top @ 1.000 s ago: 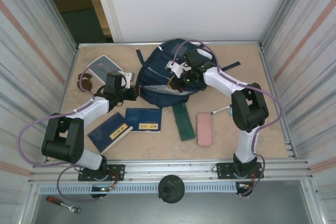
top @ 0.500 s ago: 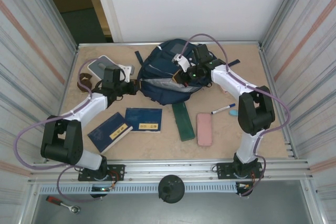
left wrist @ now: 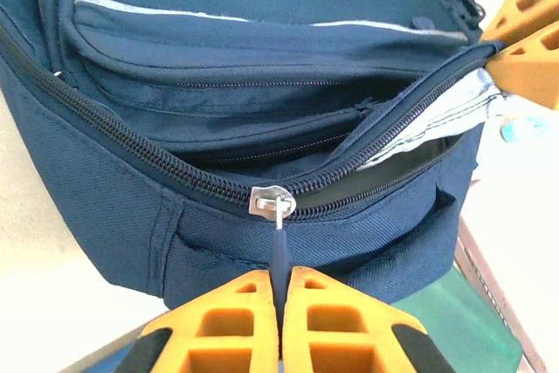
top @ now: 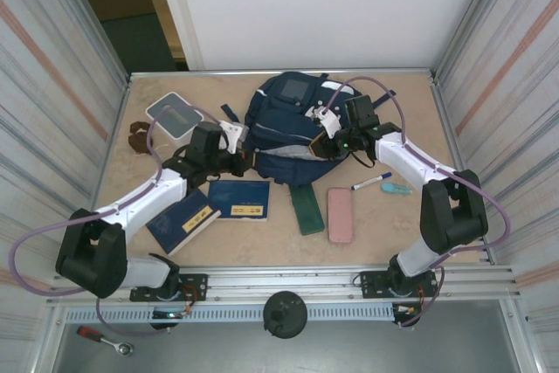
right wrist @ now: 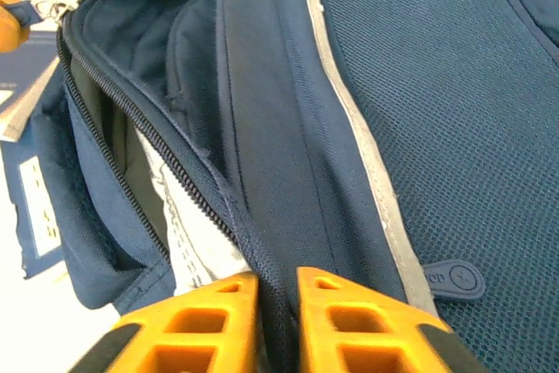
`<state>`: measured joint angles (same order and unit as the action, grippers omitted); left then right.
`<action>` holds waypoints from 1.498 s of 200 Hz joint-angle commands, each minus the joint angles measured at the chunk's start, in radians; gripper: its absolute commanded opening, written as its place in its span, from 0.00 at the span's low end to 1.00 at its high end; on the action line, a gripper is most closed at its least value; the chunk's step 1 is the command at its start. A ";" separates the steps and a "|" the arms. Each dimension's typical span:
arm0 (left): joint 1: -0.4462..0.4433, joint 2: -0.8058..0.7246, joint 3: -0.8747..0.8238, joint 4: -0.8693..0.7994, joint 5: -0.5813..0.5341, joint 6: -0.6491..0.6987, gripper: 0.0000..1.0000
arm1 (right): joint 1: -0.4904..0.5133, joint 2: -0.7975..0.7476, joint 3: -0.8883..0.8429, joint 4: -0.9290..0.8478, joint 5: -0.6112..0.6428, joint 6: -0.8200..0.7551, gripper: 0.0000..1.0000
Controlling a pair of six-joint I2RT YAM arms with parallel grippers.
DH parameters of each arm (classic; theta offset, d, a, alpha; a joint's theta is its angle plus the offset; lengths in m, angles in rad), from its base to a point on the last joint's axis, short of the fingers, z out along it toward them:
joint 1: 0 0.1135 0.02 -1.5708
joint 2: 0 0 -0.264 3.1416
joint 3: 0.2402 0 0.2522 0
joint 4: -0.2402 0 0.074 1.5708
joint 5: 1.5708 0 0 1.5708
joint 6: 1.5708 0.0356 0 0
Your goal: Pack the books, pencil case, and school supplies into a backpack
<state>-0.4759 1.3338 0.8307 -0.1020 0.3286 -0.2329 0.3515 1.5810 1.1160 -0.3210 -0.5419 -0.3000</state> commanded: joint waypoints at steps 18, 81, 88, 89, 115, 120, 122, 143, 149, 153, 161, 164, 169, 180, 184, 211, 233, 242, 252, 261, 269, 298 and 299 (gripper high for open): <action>-0.024 0.003 -0.007 0.038 0.005 -0.009 0.00 | 0.057 -0.078 -0.007 0.051 0.069 -0.005 0.41; -0.034 0.013 -0.012 0.040 0.000 -0.005 0.00 | 0.181 0.047 0.098 0.017 0.016 -0.046 0.56; -0.035 0.013 -0.010 0.037 -0.002 -0.002 0.00 | 0.188 0.070 0.114 0.010 0.007 -0.050 0.57; -0.035 0.013 -0.010 0.036 -0.002 -0.002 0.00 | 0.188 0.072 0.116 0.009 0.005 -0.051 0.57; -0.035 0.013 -0.011 0.033 -0.009 0.003 0.00 | 0.204 0.142 0.163 0.001 -0.022 -0.057 0.57; -0.035 0.014 -0.011 0.033 -0.009 0.004 0.00 | 0.205 0.157 0.173 -0.004 -0.025 -0.060 0.56; -0.035 0.015 -0.010 0.033 -0.010 0.004 0.00 | 0.207 0.162 0.177 -0.005 -0.026 -0.060 0.56; -0.035 0.019 -0.009 0.033 -0.012 0.005 0.00 | 0.216 0.213 0.213 -0.026 -0.043 -0.062 0.52; -0.035 0.021 -0.009 0.031 -0.013 0.007 0.00 | 0.218 0.223 0.221 -0.031 -0.047 -0.062 0.51; -0.035 0.021 -0.007 0.031 -0.013 0.007 0.00 | 0.220 0.228 0.223 -0.033 -0.048 -0.062 0.50; -0.035 0.024 -0.007 0.029 -0.015 0.008 0.00 | 0.224 0.235 0.225 -0.033 -0.048 -0.060 0.49; -0.035 0.025 -0.006 0.029 -0.016 0.010 0.00 | 0.226 0.238 0.225 -0.033 -0.047 -0.060 0.48; -0.035 0.027 -0.005 0.027 -0.017 0.010 0.00 | 0.228 0.240 0.224 -0.034 -0.046 -0.058 0.46; -0.034 0.029 -0.002 0.026 -0.020 0.011 0.00 | 0.228 0.245 0.223 -0.034 -0.045 -0.054 0.37; -0.035 0.030 -0.004 0.027 -0.023 0.012 0.00 | 0.228 0.245 0.222 -0.035 -0.045 -0.053 0.33; -0.035 0.034 -0.004 0.028 -0.036 0.011 0.00 | 0.224 0.236 0.210 -0.042 -0.045 -0.050 0.10; -0.030 0.036 -0.003 0.028 -0.046 0.011 0.00 | 0.212 0.214 0.191 -0.047 -0.050 -0.044 0.00; -0.026 0.033 -0.004 0.027 -0.051 0.010 0.00 | 0.205 0.200 0.179 -0.047 -0.047 -0.042 0.00; -0.021 0.029 -0.009 0.028 -0.058 0.010 0.00 | 0.196 0.180 0.162 -0.047 -0.039 -0.041 0.00; -0.014 0.022 -0.014 0.028 -0.064 0.009 0.00 | 0.185 0.161 0.147 -0.046 -0.031 -0.039 0.00; -0.004 0.017 -0.018 0.028 -0.068 0.010 0.00 | 0.175 0.144 0.132 -0.043 -0.026 -0.036 0.00; 0.056 0.004 -0.041 0.033 -0.080 0.013 0.00 | 0.155 0.081 0.085 -0.027 -0.031 -0.037 0.00; 0.059 0.004 -0.043 0.034 -0.081 0.012 0.00 | 0.155 0.078 0.084 -0.026 -0.031 -0.037 0.00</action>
<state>-0.4770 1.3670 0.8162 -0.0982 0.2913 -0.2333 0.5358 1.7393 1.2366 -0.3367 -0.5770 -0.3473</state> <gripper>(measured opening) 0.057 0.054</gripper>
